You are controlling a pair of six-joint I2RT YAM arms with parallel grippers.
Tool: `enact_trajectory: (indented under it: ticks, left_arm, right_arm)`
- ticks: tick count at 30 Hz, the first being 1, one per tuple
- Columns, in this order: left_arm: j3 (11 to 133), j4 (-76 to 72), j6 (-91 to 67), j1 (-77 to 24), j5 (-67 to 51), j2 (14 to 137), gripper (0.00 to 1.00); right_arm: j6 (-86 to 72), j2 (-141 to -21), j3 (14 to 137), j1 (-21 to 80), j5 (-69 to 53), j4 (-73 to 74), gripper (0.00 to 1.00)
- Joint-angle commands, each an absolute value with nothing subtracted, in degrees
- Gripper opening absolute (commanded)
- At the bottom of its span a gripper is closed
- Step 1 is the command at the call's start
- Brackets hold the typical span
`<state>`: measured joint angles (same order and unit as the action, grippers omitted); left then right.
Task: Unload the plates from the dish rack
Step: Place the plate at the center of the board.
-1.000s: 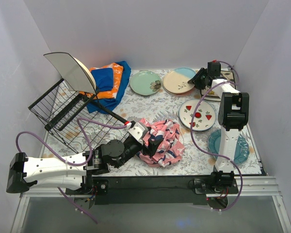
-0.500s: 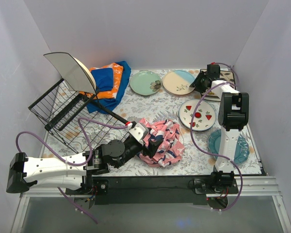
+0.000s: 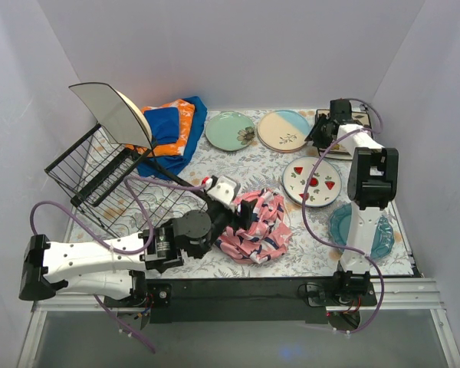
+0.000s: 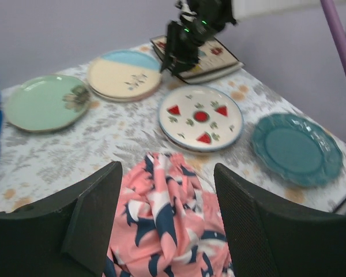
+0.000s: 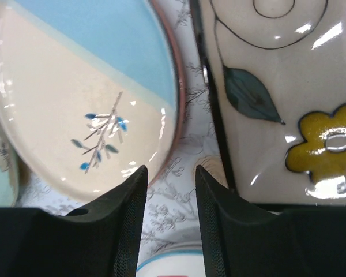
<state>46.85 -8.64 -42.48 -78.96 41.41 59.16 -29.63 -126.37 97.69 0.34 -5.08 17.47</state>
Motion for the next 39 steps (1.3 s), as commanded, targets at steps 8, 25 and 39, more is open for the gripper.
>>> enact_trajectory:
  ticks: [8,25,39]
  left_arm:
    - [77.06,11.66,-41.72,-67.36,58.56,66.00,0.61]
    - [100.89,14.60,-36.49,-31.91,59.15,73.47,0.53]
    - [106.63,30.95,-58.79,-21.27,51.85,78.41,0.51]
  right_arm:
    - [-25.06,-101.80,84.24,7.36,-14.58,12.41,0.48]
    - [-17.05,-80.07,72.16,34.97,-11.07,-13.00,0.49]
    - [-17.23,-82.10,69.62,39.46,-6.60,-13.01,0.48]
